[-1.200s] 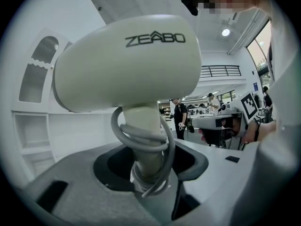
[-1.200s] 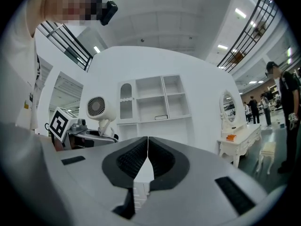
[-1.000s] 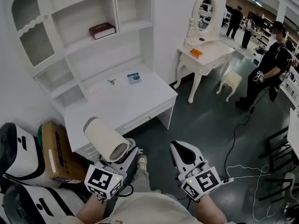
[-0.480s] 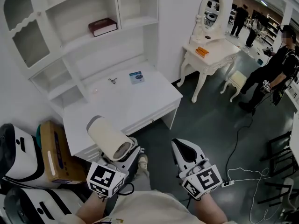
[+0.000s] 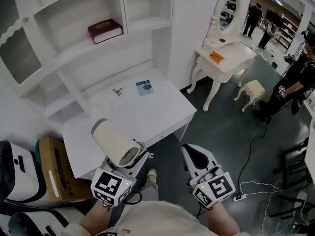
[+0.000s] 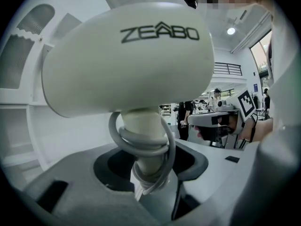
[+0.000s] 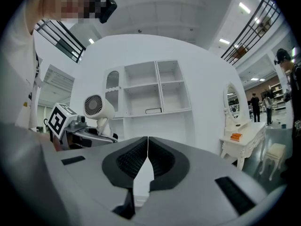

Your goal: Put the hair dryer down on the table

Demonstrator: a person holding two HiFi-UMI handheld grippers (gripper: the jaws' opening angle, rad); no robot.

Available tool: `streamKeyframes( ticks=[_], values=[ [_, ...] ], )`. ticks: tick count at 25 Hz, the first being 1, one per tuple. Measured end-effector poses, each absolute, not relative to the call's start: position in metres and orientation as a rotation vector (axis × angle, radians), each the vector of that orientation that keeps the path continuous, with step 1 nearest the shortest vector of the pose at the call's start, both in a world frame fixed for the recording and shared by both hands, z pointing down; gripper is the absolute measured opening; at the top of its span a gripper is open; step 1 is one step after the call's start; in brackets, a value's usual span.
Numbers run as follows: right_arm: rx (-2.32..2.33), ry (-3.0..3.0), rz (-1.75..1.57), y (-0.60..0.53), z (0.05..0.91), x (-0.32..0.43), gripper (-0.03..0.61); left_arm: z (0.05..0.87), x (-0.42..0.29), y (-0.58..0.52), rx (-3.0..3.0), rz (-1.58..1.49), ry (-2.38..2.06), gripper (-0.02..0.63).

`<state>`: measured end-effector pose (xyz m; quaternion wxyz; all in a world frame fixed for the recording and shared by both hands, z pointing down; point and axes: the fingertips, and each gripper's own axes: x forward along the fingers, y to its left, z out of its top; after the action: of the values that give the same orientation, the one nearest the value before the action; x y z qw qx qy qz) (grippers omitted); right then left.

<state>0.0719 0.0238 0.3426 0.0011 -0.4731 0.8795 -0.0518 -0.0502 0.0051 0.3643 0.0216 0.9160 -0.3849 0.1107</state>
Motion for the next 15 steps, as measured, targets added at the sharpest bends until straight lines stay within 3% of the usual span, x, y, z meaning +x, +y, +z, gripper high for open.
streamKeyframes(
  ticks=[15],
  values=[
    [-1.525, 2.730, -0.115, -0.131, 0.324, 0.010, 0.020, 0.355, -0.100, -0.149, 2.883, 0.351, -1.105, 0.219]
  ],
)
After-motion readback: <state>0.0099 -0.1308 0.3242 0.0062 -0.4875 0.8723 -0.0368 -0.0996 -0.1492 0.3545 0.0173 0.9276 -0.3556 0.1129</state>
